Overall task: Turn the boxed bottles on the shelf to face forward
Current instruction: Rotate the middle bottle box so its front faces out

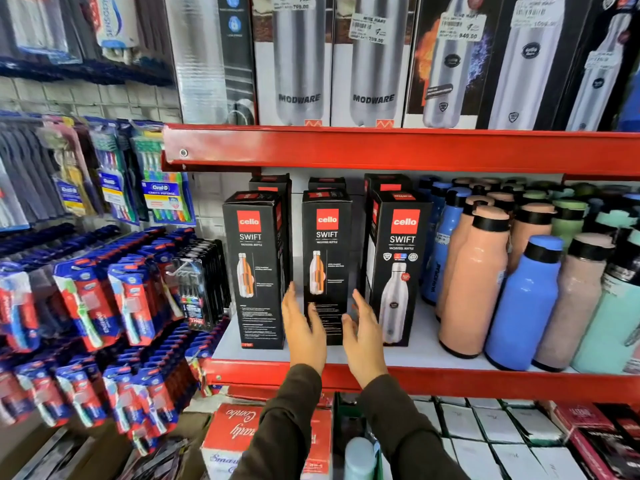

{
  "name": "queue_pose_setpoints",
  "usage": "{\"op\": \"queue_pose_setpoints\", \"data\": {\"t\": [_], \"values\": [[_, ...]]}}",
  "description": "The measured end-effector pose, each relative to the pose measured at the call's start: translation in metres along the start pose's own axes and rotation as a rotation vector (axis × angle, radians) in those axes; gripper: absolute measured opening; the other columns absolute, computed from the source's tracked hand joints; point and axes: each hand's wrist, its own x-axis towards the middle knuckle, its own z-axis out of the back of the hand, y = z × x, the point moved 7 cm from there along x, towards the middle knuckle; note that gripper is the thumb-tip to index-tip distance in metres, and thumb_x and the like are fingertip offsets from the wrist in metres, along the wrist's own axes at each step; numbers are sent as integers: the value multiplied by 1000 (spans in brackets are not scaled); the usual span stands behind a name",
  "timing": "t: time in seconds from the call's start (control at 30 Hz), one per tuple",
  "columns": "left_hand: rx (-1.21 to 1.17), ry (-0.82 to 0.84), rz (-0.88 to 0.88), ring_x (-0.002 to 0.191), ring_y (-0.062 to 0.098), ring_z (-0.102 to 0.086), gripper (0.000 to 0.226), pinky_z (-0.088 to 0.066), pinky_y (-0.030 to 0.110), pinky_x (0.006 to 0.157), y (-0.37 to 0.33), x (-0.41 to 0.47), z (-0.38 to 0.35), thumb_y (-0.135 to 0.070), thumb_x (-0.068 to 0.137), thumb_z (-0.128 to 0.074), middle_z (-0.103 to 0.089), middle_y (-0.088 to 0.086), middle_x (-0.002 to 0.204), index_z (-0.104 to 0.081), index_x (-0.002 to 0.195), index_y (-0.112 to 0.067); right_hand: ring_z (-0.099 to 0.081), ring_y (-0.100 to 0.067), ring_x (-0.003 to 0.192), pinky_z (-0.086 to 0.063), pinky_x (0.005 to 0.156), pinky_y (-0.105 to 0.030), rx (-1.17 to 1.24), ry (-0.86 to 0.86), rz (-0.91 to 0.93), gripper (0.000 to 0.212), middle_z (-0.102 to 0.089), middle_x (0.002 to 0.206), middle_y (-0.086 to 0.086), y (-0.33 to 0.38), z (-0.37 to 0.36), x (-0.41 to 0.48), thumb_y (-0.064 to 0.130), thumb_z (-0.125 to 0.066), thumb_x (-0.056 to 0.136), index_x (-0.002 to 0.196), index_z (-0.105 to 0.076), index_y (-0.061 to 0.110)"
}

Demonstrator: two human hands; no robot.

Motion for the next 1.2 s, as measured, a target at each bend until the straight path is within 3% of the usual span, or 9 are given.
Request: {"op": "queue_pose_setpoints", "data": {"t": [0.17, 0.3, 0.53, 0.63, 0.67, 0.73, 0.8, 1.07, 1.2], "values": [[9, 121, 175, 128, 18, -50, 45, -30, 9, 95, 23, 11, -5, -9, 99, -47, -53, 15, 143, -43, 143, -7, -45, -24, 138, -35, 117, -41, 12, -30, -106, 48, -48, 147, -14, -6, -11, 12, 9, -49, 100, 146, -39, 9], [1, 112, 209, 112, 19, -62, 39, -40, 15, 87, 30, 16, 2, -10, 97, -51, -67, 15, 124, -53, 136, -9, -54, -22, 128, -42, 111, -39, 33, -86, -106, 44, -58, 136, -12, -8, -10, 10, 7, -55, 97, 140, -46, 10], [-122, 116, 217, 101, 1, -56, 38, -34, -11, 72, 33, 12, 8, -12, 95, -56, -60, -3, 111, -58, 132, -13, -56, -16, 125, -46, 108, -36, 56, -61, -67, 58, -60, 131, 0, -6, -10, 6, 2, -67, 86, 135, -47, 25], [-191, 107, 232, 98, -14, -58, 36, -39, -6, 81, 35, 11, 10, -9, 95, -53, -62, -1, 122, -60, 130, -17, -52, -4, 126, -45, 105, -25, 46, -21, -51, 76, -57, 128, 13, -5, -10, 4, 3, -74, 78, 131, -40, 46], [-233, 110, 236, 104, -11, -61, 37, -44, 3, 92, 35, 10, 10, -6, 96, -48, -62, 1, 126, -60, 129, -18, -51, -1, 126, -44, 105, -23, 32, -18, -39, 79, -56, 128, 16, -3, -10, 4, 6, -77, 75, 130, -39, 49], [-324, 114, 268, 117, 16, -63, 42, -47, 37, 107, 36, 6, 9, -2, 97, -38, -63, 7, 129, -62, 124, -22, -51, 0, 126, -43, 105, -24, 13, -16, -15, 82, -57, 129, 16, 0, -10, 6, 10, -82, 70, 133, -41, 44], [-351, 88, 275, 120, 27, -61, 45, -45, 49, 108, 36, 3, 11, -1, 96, -34, -64, 7, 128, -65, 119, -24, -52, -2, 125, -45, 105, -26, 13, -11, 1, 87, -58, 129, 13, 4, -11, 9, 16, -86, 65, 136, -41, 38], [-307, 35, 129, 115, 15, -62, 49, -49, 39, 104, 24, 0, 18, 6, 92, -37, -66, -3, 122, -70, 116, -21, -61, -2, 114, -54, 99, -35, 55, -57, 31, 87, -64, 122, 13, 12, -4, 11, 28, -90, 56, 130, -46, 37], [-246, 80, 96, 130, 3, -47, 50, -37, 21, 111, 16, 6, 14, 3, 97, -38, -51, -7, 139, -51, 137, -23, -62, 3, 109, -55, 96, -29, 59, -65, 35, 86, -65, 118, 18, 14, 0, 12, 30, -90, 53, 125, -46, 47]]}}
